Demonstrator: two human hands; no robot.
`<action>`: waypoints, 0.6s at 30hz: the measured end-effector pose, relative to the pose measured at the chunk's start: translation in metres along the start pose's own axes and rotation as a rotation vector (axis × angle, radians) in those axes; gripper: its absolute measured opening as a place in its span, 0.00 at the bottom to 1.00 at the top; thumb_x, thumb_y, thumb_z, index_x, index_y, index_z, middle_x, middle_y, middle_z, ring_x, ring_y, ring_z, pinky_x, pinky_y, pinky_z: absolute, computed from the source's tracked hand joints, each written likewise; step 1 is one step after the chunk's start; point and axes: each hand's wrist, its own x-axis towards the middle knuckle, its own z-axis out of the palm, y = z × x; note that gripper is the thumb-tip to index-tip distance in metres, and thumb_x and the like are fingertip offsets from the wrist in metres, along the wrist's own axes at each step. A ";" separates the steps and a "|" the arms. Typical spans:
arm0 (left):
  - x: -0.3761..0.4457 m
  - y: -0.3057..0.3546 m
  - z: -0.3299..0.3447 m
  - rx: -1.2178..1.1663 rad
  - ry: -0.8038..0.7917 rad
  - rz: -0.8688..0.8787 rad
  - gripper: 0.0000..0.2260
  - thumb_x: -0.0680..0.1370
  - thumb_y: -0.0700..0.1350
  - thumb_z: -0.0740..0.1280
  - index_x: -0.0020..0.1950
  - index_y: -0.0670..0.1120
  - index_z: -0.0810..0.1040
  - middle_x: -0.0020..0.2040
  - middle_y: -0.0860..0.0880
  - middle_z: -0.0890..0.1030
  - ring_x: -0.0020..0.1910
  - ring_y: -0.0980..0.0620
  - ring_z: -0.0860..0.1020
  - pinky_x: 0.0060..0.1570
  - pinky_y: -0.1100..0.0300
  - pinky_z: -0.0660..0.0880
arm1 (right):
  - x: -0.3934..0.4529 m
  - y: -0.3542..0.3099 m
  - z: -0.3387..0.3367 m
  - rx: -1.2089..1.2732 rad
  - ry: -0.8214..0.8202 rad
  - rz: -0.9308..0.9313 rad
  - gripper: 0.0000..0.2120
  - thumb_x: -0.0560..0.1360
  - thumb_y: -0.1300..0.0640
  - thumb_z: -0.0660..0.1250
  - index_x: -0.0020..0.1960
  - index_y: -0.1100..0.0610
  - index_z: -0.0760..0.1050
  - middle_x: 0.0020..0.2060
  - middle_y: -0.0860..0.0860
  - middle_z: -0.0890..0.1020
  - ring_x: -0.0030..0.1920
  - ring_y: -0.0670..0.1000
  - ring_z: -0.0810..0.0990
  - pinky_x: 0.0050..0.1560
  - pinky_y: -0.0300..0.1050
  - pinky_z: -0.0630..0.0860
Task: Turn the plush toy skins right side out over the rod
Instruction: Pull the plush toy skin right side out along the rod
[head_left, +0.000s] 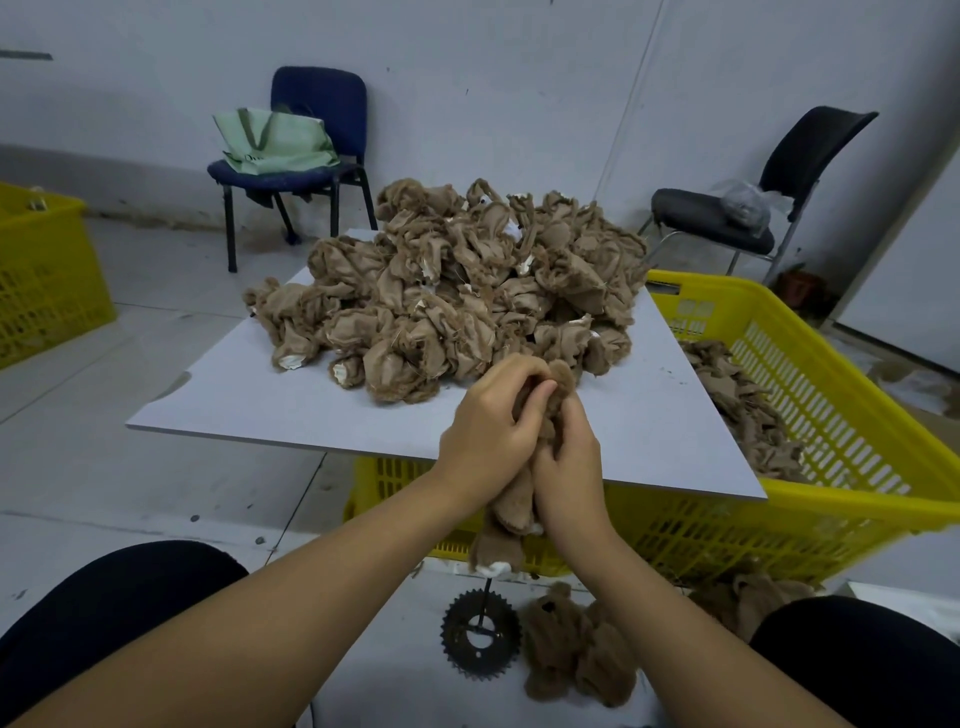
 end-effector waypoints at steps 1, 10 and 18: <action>0.003 0.002 -0.001 -0.006 0.001 0.001 0.03 0.81 0.36 0.65 0.51 0.39 0.78 0.47 0.47 0.79 0.47 0.53 0.77 0.48 0.57 0.75 | 0.003 -0.003 -0.002 0.008 0.003 -0.011 0.15 0.80 0.66 0.59 0.62 0.50 0.73 0.46 0.38 0.81 0.46 0.41 0.81 0.40 0.36 0.77; 0.021 0.004 -0.001 -0.026 0.083 -0.028 0.05 0.81 0.35 0.65 0.45 0.37 0.77 0.41 0.45 0.77 0.41 0.52 0.76 0.42 0.56 0.74 | 0.024 -0.014 -0.005 -0.003 0.016 -0.054 0.16 0.77 0.69 0.59 0.57 0.51 0.73 0.43 0.41 0.80 0.42 0.45 0.80 0.40 0.48 0.80; 0.016 -0.006 0.001 -0.043 0.076 -0.057 0.05 0.81 0.36 0.65 0.45 0.39 0.77 0.40 0.46 0.77 0.41 0.52 0.76 0.42 0.56 0.74 | 0.023 -0.006 0.001 -0.029 0.000 -0.016 0.17 0.78 0.68 0.59 0.57 0.47 0.73 0.44 0.40 0.81 0.43 0.44 0.81 0.41 0.47 0.82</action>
